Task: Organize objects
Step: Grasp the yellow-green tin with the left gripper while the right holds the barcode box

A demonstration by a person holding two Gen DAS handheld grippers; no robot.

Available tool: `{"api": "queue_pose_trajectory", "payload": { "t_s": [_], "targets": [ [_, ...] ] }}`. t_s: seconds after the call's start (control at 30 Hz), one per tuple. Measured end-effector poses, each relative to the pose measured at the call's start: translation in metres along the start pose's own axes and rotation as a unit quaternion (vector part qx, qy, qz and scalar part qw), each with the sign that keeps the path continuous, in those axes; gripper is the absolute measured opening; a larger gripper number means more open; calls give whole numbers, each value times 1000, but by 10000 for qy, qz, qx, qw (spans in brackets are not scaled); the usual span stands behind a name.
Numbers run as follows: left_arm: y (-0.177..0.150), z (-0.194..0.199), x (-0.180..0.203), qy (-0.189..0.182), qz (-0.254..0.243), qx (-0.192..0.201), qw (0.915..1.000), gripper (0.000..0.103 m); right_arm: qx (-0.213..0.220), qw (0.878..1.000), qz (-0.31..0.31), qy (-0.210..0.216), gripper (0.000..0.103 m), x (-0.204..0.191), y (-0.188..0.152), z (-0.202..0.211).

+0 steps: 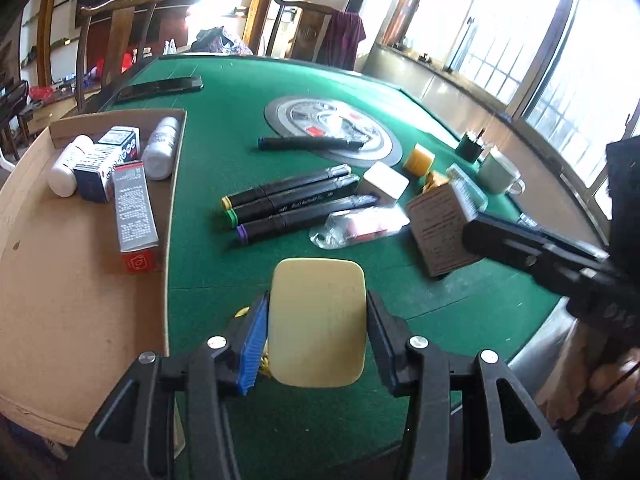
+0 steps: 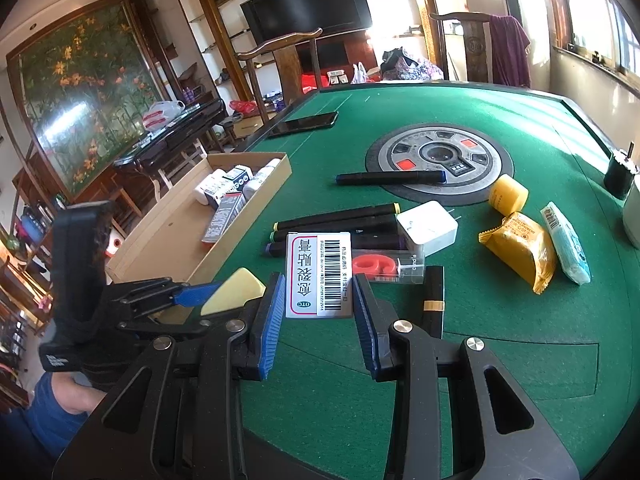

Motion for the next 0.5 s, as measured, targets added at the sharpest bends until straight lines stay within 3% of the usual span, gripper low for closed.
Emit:
{"api": "queue_pose_trajectory", "payload": {
  "t_s": [0.27, 0.5],
  "targets": [
    [18, 44, -14, -587, 402, 355, 9968, 47, 23, 9998, 215, 43, 33, -18, 9, 2],
    [30, 80, -40, -641, 659, 704, 9933, 47, 24, 9989, 412, 241, 33, -43, 24, -3]
  ]
}}
Point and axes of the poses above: each gripper's, at about its wrist camera, not at the fingertips, and z roughly against the way its jaws point, x to its right, y to its top, the point moved 3 cm from there along -z, roughly the way its jaws point, and after that the axes turned 8 degrees about y, right-handed, at the moved point
